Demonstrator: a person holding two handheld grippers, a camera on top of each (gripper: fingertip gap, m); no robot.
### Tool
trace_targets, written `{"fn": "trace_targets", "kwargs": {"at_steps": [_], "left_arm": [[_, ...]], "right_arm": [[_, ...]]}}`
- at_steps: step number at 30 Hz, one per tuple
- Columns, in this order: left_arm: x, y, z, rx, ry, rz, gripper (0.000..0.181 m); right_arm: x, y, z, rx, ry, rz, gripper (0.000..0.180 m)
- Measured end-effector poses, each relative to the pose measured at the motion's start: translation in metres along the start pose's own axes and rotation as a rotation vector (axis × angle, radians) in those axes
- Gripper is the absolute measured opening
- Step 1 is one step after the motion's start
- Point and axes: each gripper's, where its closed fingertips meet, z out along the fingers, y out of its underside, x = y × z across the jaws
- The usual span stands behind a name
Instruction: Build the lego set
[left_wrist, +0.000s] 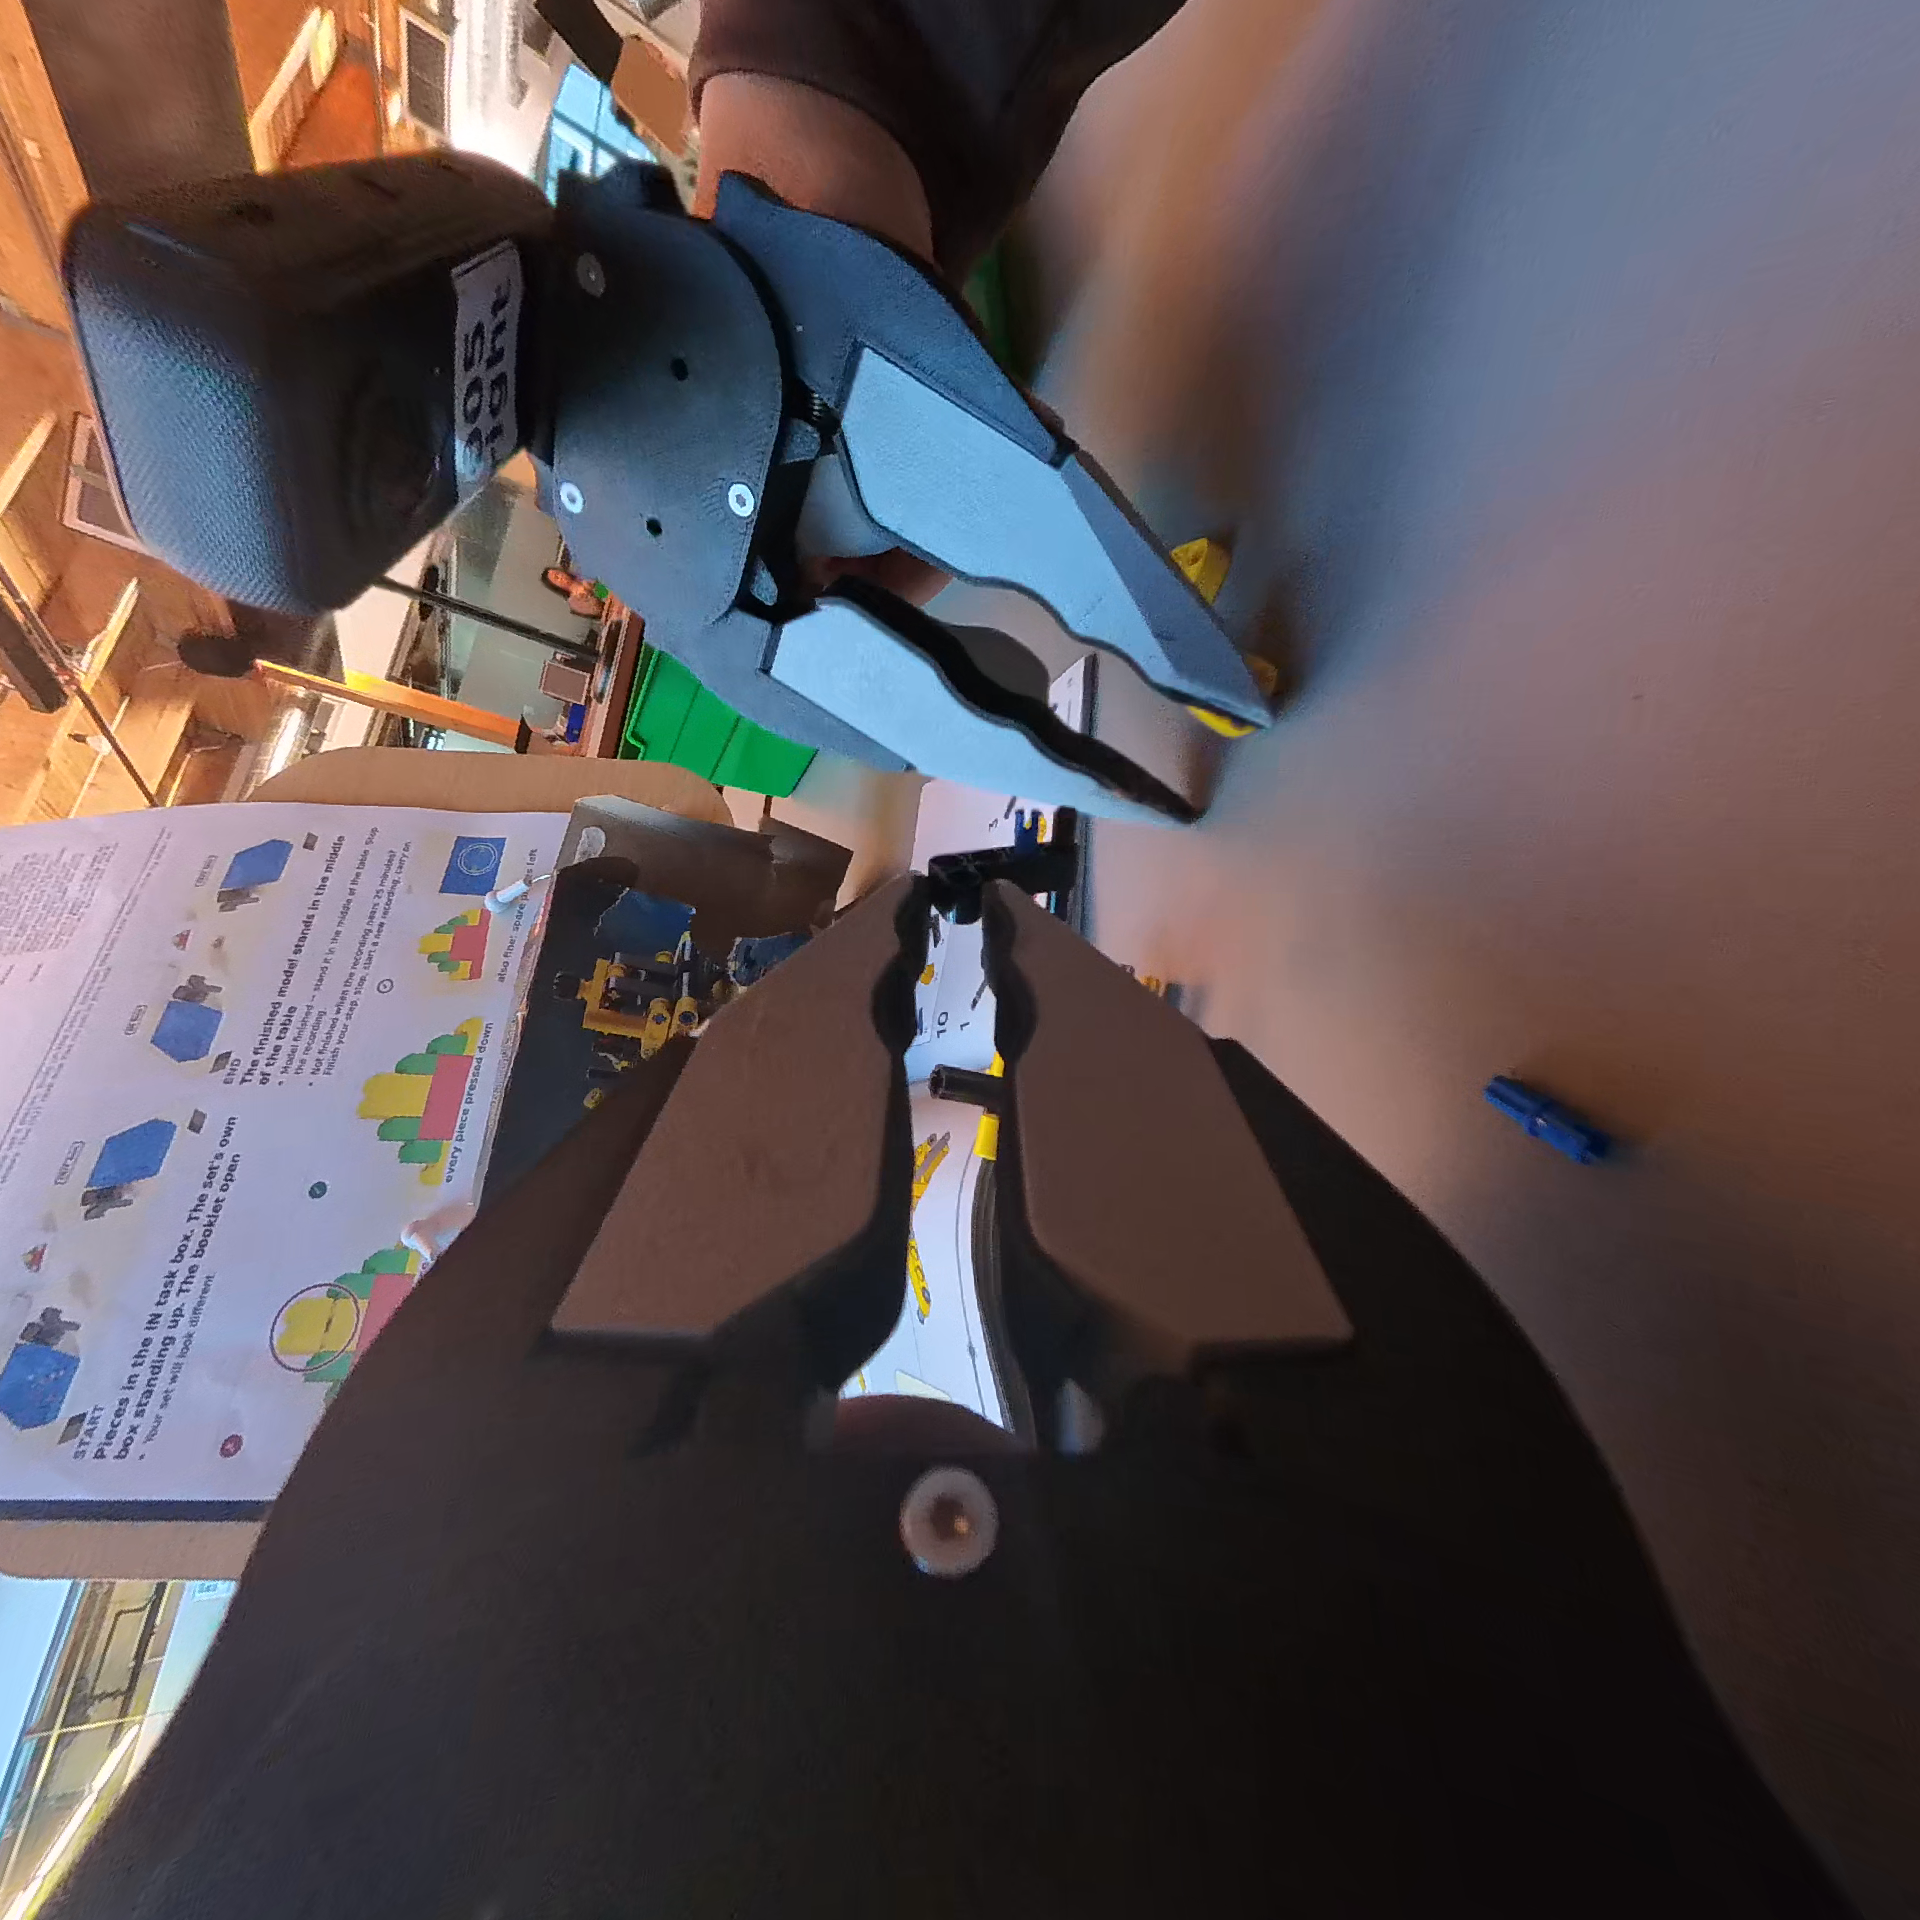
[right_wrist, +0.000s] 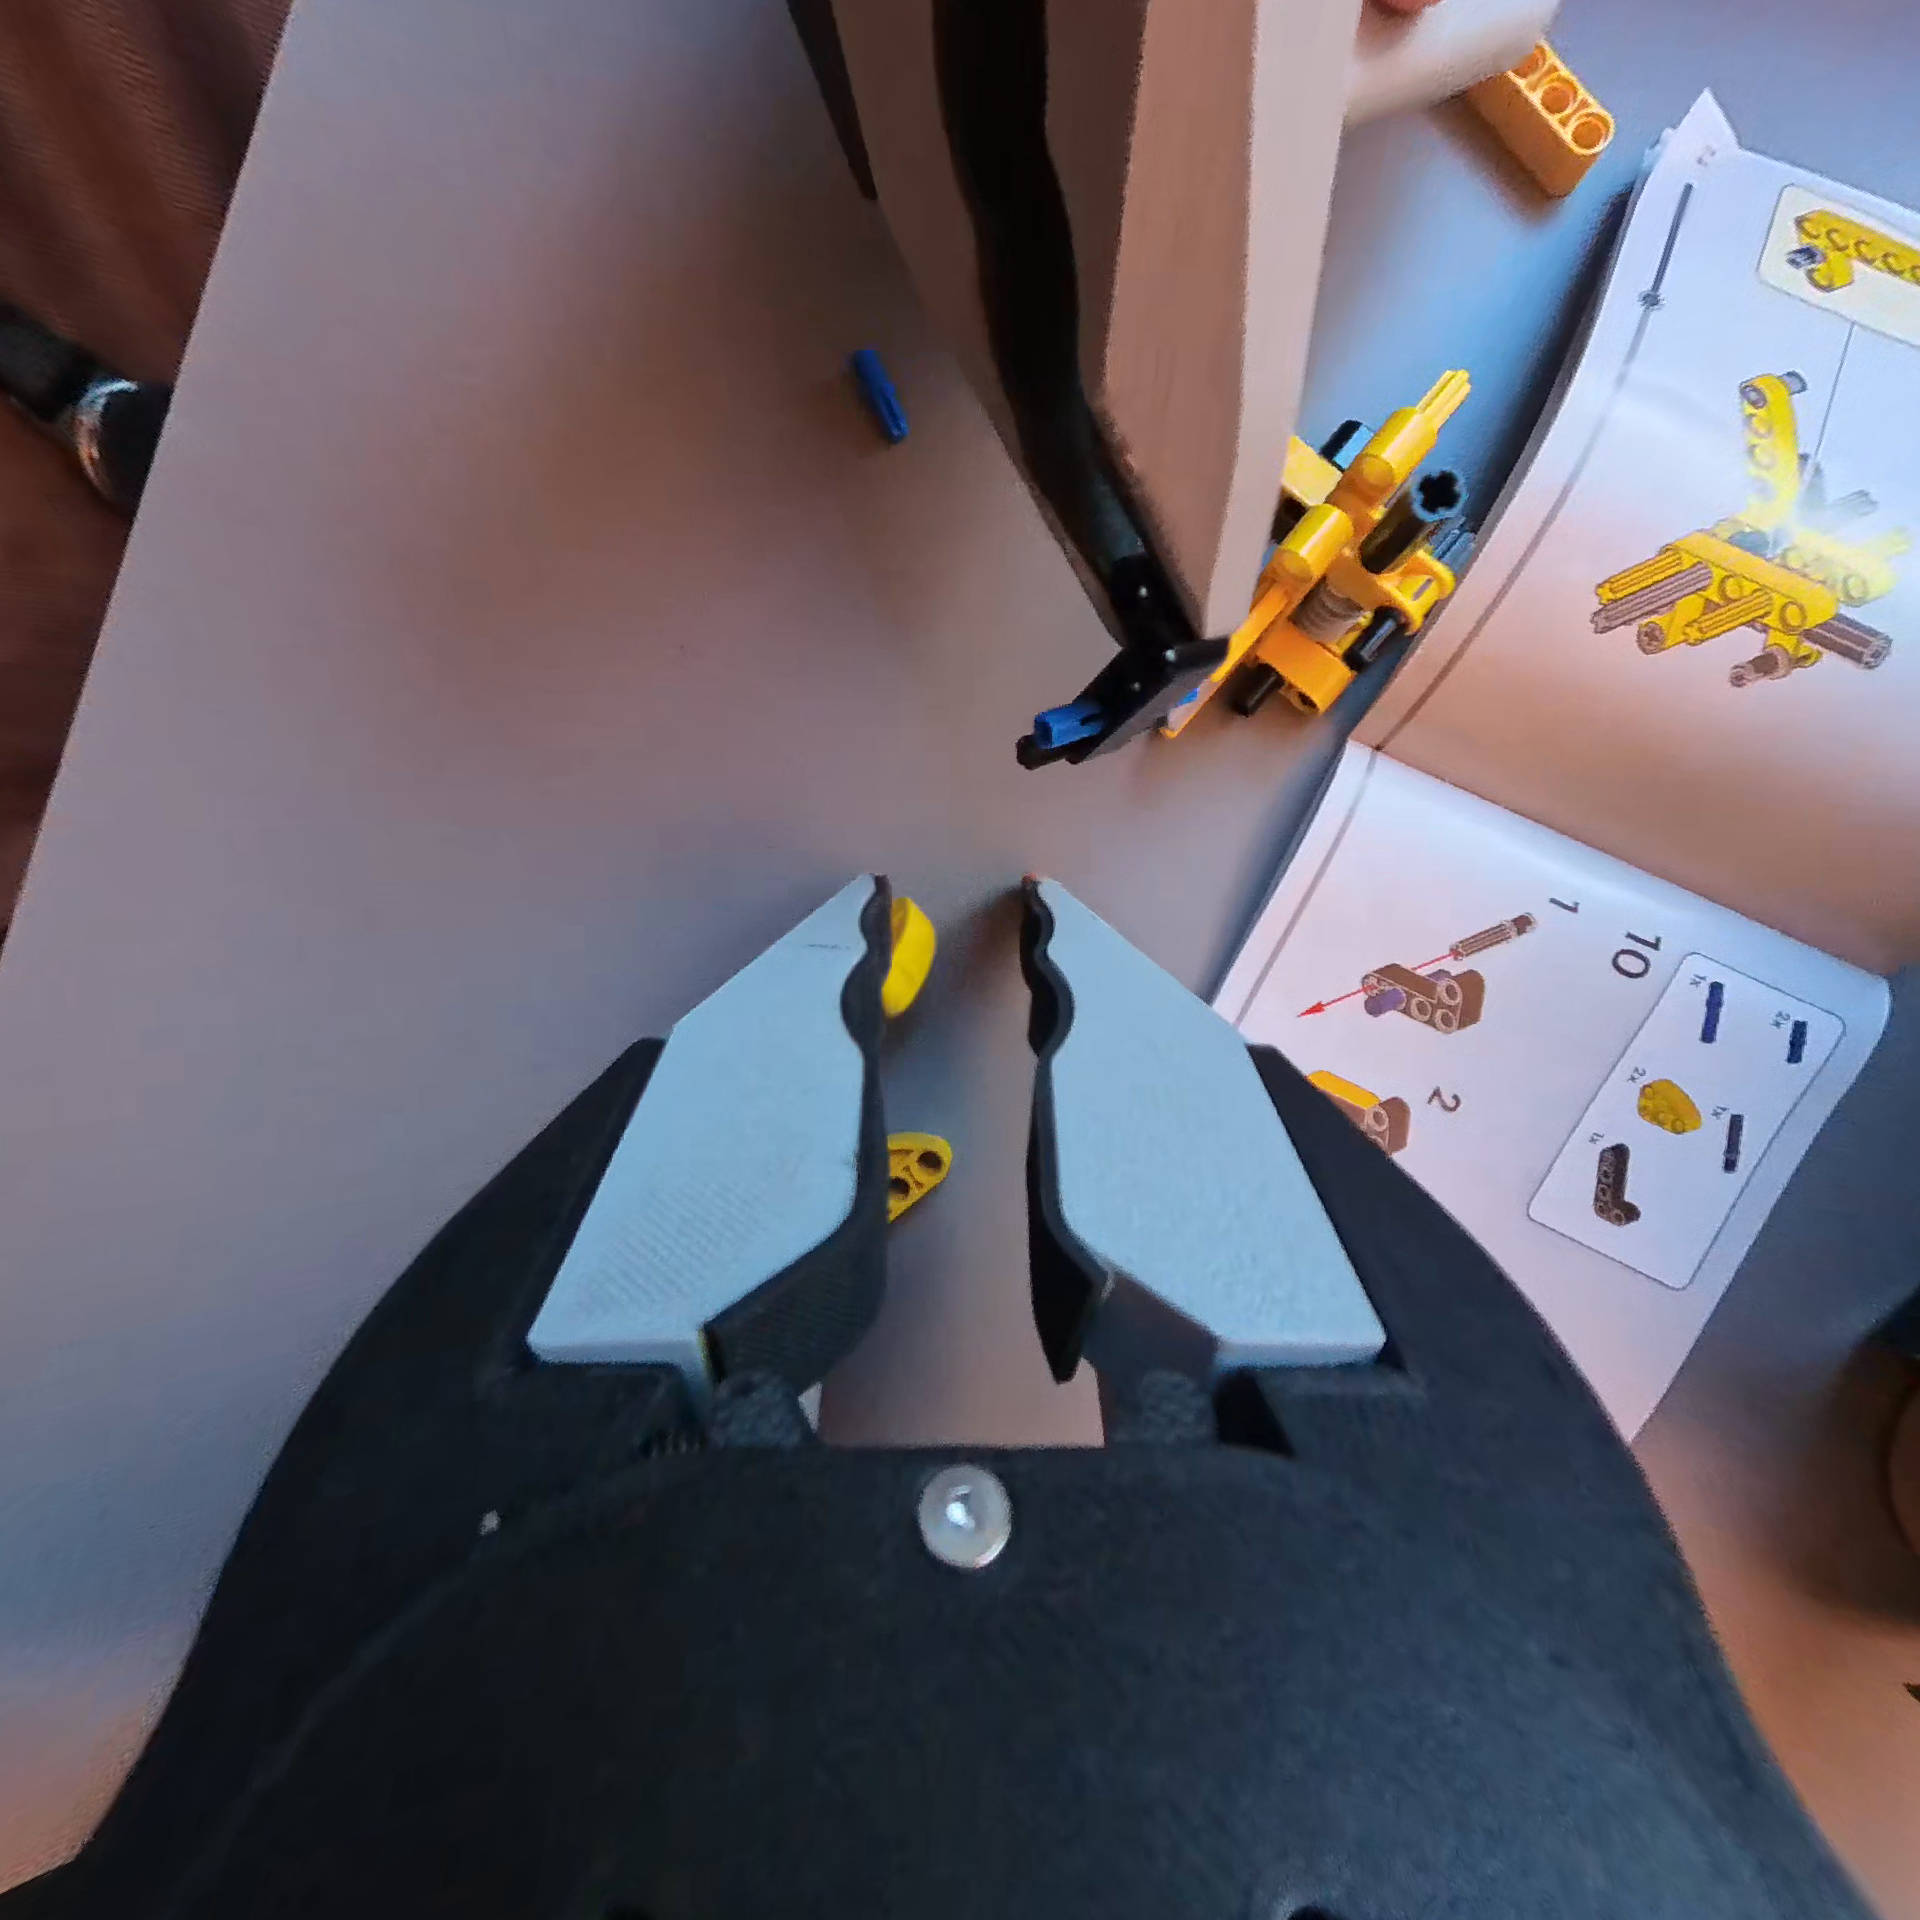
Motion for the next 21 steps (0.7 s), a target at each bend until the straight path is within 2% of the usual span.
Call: {"fn": "trace_targets", "kwargs": {"at_steps": [1,8,13,15,18,21], "left_arm": [[0.000,0.000,0.000,-0.002,0.000,0.000,0.006],[0.001,0.001,0.001,-0.003,0.003,0.000,0.006],[-0.001,0.002,0.000,-0.006,-0.004,-0.002,0.007],[-0.002,0.002,0.000,-0.003,-0.007,-0.005,0.007],[-0.001,0.001,0.000,-0.002,-0.003,-0.004,0.006],[0.000,0.000,0.001,0.001,-0.001,-0.001,0.006]], "right_arm": [[0.000,0.000,0.000,0.001,0.008,-0.001,0.019],[-0.001,0.008,-0.005,0.018,0.088,0.055,0.023],[0.011,0.015,-0.034,0.125,0.252,0.362,0.028],[0.012,0.020,-0.046,0.193,0.350,0.521,0.022],[-0.006,0.011,-0.056,0.364,0.368,0.673,0.023],[-0.021,0.006,-0.049,0.400,0.359,0.732,0.025]]}}
